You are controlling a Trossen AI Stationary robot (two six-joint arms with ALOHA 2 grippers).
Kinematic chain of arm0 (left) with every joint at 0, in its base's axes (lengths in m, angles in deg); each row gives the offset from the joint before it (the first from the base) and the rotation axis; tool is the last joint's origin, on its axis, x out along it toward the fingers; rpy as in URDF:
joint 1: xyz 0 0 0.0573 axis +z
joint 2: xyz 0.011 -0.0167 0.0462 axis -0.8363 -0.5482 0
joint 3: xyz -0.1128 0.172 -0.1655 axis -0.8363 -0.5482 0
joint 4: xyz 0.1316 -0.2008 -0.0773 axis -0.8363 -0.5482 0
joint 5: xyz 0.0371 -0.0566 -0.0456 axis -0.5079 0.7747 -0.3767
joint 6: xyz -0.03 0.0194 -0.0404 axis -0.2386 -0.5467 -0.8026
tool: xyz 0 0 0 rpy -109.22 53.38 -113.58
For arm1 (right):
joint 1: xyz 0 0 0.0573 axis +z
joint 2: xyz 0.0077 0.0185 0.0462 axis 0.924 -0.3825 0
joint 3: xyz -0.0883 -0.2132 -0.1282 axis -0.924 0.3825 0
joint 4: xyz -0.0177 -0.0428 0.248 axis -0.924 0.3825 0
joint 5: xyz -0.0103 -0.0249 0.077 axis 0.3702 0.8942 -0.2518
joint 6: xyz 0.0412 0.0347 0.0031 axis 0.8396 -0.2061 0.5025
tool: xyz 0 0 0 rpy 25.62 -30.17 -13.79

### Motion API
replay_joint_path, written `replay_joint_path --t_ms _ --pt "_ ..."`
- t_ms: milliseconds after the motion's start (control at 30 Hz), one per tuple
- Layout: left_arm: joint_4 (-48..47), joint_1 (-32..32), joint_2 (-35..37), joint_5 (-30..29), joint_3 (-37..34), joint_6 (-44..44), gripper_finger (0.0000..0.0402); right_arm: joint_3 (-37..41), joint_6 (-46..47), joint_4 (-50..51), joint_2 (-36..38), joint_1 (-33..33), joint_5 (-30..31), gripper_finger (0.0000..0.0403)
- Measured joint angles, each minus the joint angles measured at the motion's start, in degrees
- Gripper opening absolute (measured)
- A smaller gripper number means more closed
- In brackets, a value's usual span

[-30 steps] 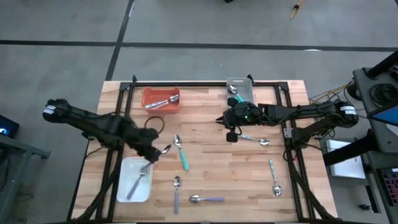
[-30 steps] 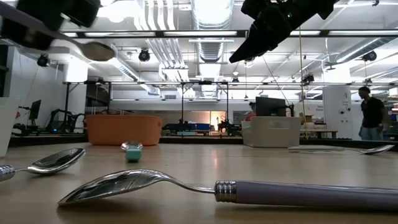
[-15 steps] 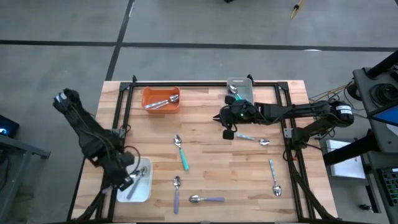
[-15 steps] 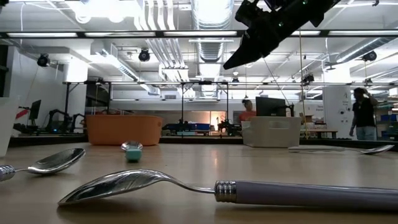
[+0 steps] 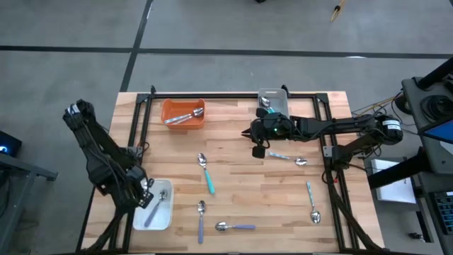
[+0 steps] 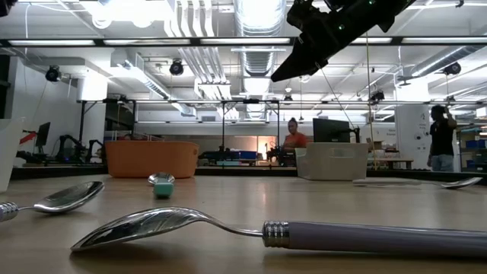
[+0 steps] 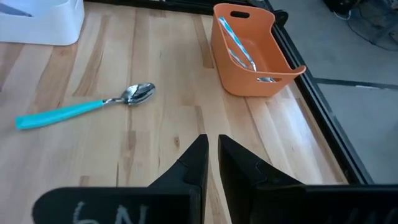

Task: Sort silverware by color (type)
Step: Put the top purple spoon into the white bin

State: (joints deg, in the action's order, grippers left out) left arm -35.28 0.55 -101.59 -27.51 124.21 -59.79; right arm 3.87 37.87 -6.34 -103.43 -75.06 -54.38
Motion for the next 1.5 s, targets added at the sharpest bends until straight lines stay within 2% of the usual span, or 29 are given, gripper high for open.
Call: replay_joint_path --t_ms 500,767,1200,1500 --pt "-0.57 -0.02 -7.56 -0.39 -0.64 -0.95 0.0029 0.02 0.83 0.16 0.0 0.0 0.0 0.0028" --pt "-0.29 -0.15 -9.99 4.65 -0.9 -5.67 0.0029 0.02 0.55 0.5 0.0 0.02 0.0 0.0028" --pt "2.67 -0.17 -11.84 5.18 -0.92 -12.66 0.0029 -0.11 -4.61 -1.47 0.07 -0.11 0.15 0.0028" --pt "6.83 0.12 -11.87 -1.88 -0.92 -17.62 0.0029 -0.26 -4.35 -1.43 0.09 -0.13 0.15 0.0028"
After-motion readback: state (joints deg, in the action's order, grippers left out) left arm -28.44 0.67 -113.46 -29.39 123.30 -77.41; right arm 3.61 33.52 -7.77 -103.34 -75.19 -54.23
